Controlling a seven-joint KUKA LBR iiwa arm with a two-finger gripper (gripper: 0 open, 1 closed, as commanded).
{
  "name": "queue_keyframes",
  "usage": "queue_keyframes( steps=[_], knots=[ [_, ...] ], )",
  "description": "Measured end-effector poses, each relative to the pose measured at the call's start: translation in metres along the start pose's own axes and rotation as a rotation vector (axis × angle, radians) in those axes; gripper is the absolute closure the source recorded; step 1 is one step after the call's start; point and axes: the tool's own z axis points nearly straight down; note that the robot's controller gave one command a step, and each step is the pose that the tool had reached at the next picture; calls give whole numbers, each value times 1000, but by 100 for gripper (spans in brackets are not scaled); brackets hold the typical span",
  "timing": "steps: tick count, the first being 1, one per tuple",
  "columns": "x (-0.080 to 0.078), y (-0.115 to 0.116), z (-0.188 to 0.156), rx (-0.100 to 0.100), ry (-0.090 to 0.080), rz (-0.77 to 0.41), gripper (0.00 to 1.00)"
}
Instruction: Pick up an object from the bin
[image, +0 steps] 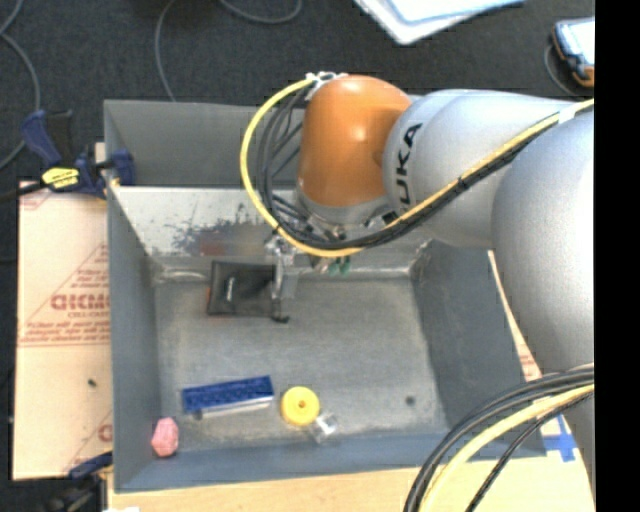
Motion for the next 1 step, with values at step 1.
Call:
queue_keyframes(
  steps=[1],
  knots=[
    [-5,1,-56,1,-8,-2,100]
  ],
)
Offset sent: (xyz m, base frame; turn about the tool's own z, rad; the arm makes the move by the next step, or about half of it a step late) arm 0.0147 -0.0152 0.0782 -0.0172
